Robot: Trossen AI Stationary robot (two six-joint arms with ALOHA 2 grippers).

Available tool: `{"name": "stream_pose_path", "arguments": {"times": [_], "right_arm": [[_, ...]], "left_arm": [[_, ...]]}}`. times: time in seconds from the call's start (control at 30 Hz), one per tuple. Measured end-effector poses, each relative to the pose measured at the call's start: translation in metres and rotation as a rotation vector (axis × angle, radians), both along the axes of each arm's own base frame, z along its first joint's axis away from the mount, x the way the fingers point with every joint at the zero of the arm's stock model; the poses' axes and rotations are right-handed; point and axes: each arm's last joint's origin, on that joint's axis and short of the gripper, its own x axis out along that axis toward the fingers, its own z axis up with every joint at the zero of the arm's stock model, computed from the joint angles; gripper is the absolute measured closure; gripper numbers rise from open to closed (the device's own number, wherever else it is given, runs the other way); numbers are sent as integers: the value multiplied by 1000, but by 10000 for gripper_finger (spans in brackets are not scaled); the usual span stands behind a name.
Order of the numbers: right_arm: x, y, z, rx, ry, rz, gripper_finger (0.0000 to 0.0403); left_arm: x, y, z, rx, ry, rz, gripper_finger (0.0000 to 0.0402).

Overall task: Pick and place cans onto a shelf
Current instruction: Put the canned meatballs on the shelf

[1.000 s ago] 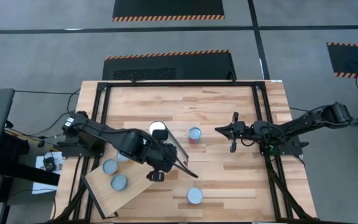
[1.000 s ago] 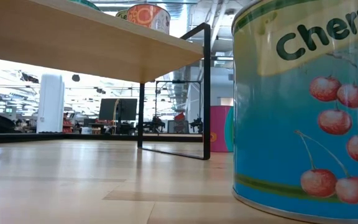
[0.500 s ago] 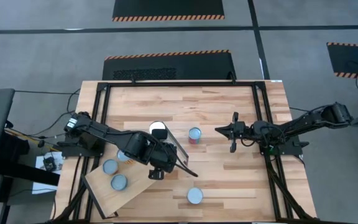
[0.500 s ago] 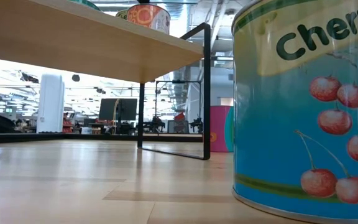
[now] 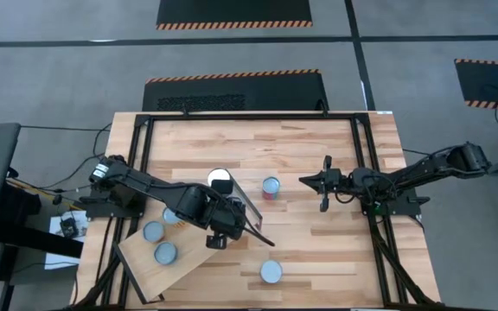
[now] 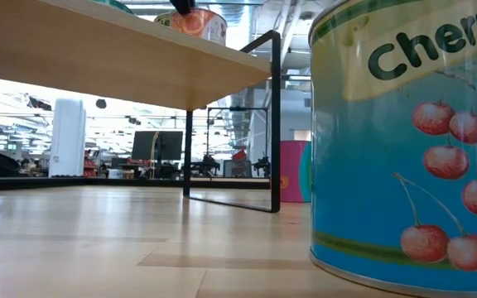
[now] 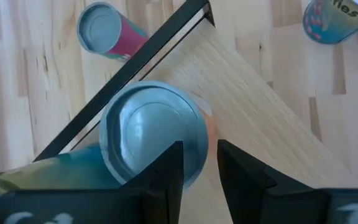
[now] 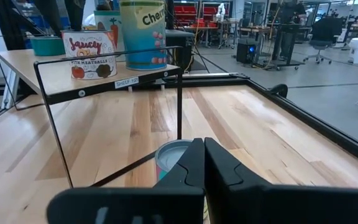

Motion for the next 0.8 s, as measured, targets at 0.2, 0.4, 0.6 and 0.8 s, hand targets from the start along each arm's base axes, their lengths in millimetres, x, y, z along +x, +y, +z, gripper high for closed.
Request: {"name": "stream_pose_path", "arguments": {"times": [0.2,0.4,0.6,0.8], "right_arm": [[0,0,0,-1,0,0,386],[0,0,0,-2,-4,0,390],[0,0,0,-2,-3,0,387],[0,0,0,-2,-3,0,390]], "left_arm": [[0,0,-3,-3,10,-14,315],[0,-1,-3,1,17,-44,375],[1,-3,1,-67,9,-72,397],[-1,-11,22,-174,-34,-64,399]]}}
